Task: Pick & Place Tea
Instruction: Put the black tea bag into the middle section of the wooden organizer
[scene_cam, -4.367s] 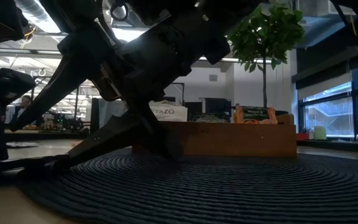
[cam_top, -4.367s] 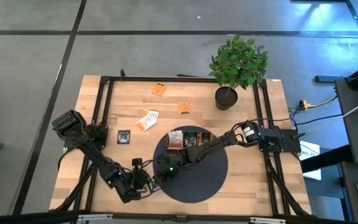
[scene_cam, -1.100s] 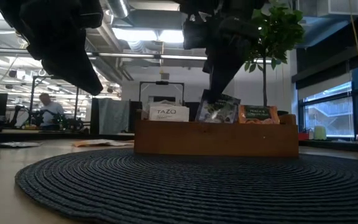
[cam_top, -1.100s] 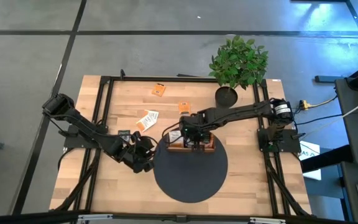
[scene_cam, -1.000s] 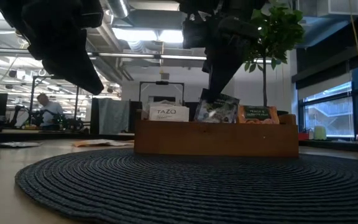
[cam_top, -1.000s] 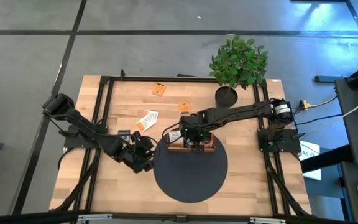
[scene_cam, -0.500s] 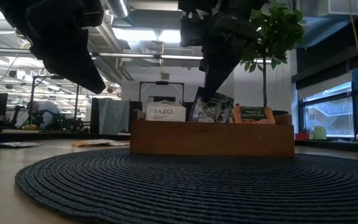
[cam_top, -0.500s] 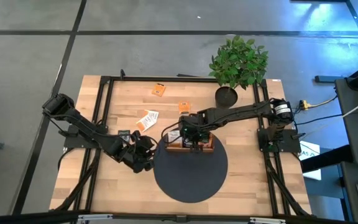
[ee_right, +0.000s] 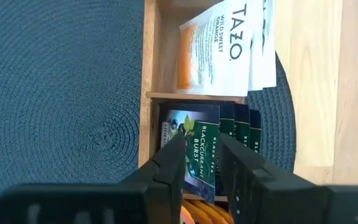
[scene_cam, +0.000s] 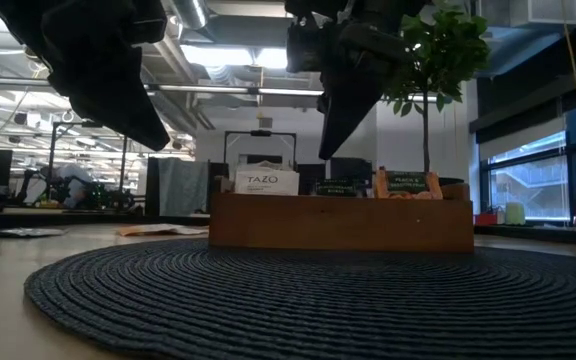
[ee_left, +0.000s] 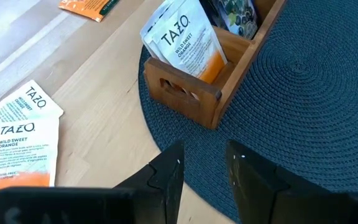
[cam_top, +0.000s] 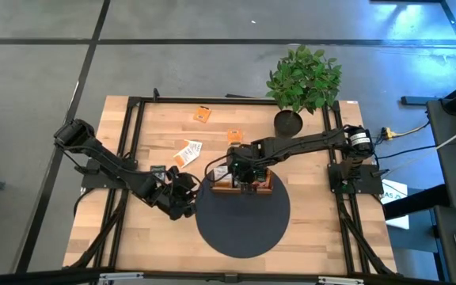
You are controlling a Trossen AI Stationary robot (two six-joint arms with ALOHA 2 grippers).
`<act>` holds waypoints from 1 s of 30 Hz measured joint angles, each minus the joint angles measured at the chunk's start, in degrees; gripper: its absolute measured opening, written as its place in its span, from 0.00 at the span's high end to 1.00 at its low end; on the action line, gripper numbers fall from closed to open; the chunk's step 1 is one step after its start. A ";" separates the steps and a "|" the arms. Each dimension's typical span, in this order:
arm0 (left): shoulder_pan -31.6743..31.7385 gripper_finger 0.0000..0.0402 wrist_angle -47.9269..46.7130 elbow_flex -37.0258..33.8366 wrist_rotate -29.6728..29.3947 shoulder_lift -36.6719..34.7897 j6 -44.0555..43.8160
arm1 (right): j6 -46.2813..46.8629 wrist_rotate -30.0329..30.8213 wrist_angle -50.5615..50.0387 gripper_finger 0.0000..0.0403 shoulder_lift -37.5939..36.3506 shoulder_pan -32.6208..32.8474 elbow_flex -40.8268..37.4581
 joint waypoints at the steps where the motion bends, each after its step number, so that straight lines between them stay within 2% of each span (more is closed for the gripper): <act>1: 0.00 0.72 -0.07 0.00 0.00 0.00 -0.06 | 0.49 0.00 -0.12 0.75 0.00 -0.10 0.00; 4: -0.02 0.71 -3.17 0.09 0.00 0.00 -4.62 | 3.33 -0.02 -0.19 0.74 -0.12 -0.26 0.00; 10: -0.94 0.72 -27.08 0.09 1.31 -1.65 -30.98 | 5.73 -3.06 1.33 0.76 -3.18 -0.31 0.09; 15: -0.72 0.71 -39.24 -0.12 6.32 -1.43 -42.62 | 7.45 -3.13 7.39 0.76 -2.99 -0.31 0.11; 19: 0.18 0.72 -39.98 -3.44 12.02 -1.88 -51.20 | 7.58 -3.51 8.54 0.76 -2.56 -0.31 0.09; 22: 0.92 0.72 -36.21 -7.17 16.80 -1.88 -55.65 | 7.58 -4.41 8.78 0.76 -2.60 -0.31 0.09; 26: 2.06 0.72 -29.41 -12.02 18.64 -1.88 -58.49 | 7.53 -4.50 8.84 0.76 -2.60 -0.31 0.09; 30: 3.31 0.71 -26.72 -13.53 17.72 -2.05 -58.15 | 7.53 -4.50 8.83 0.76 -2.60 -0.31 0.09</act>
